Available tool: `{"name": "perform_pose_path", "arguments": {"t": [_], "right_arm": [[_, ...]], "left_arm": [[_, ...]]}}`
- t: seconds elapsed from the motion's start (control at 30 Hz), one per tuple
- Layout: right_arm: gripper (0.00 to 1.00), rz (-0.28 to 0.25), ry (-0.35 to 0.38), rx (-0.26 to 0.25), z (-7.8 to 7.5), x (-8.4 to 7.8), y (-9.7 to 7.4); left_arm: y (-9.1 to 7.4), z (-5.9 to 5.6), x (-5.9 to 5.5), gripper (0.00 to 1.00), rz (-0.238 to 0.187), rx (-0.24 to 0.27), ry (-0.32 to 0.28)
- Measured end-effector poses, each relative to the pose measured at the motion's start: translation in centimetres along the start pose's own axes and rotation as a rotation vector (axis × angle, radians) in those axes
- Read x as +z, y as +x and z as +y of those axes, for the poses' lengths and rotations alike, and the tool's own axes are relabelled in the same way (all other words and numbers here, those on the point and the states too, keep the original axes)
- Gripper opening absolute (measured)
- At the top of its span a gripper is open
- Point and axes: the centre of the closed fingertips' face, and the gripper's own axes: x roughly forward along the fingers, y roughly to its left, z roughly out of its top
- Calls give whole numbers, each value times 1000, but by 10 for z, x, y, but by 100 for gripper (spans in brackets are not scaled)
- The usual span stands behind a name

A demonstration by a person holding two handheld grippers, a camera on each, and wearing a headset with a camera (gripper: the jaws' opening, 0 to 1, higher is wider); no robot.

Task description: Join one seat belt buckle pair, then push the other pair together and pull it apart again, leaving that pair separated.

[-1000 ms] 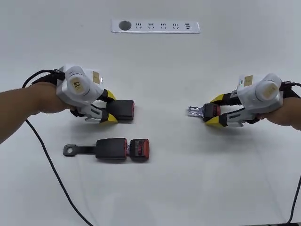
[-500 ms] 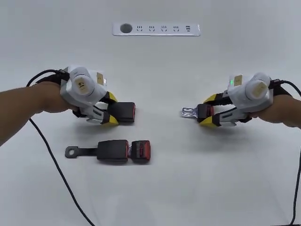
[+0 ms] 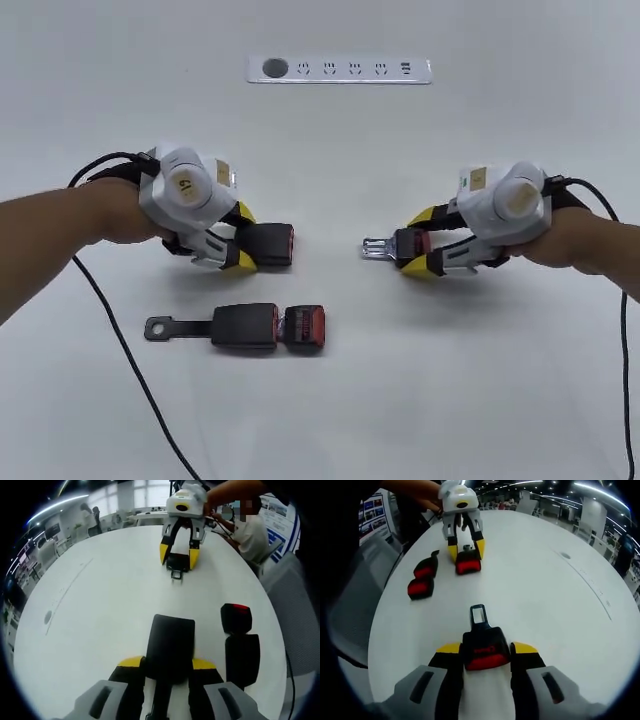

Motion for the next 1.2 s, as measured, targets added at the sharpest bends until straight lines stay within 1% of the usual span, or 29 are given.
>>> {"name": "perform_pose_path", "arguments": {"t": [0.07,0.1,0.2,0.27,0.37,0.67,0.8,0.93,1.0,1.07,1.2], "right_arm": [[36,-9,-2,-2,3,8,2],[36,-18,2,6,4,11,2],[36,-22,-2,1,1,18,-1],[36,-24,-6,1,-2,22,3],[36,-32,-4,-6,-1,27,5],[36,-66,2,-8,4,43,25],[36,-78,-4,-3,12,53,33],[36,-86,-14,-5,16,61,44],[36,-95,-11,-6,21,65,48],[36,-100,-11,-6,21,66,50],[36,-111,-13,0,24,71,58]], "left_arm": [[0,1,-1,34,4,-1,-1],[0,1,-1,34,6,-1,-1],[1,1,-1,34,11,-1,-1],[1,2,-1,34,12,0,0],[2,2,-2,34,16,1,-2],[2,2,-2,34,23,-3,-2],[2,3,-4,34,26,-3,-3],[2,3,-3,34,24,-4,0],[2,2,-3,34,25,-4,-1],[2,1,-2,34,26,-4,-2],[1,1,-2,34,27,-3,-1]]}}
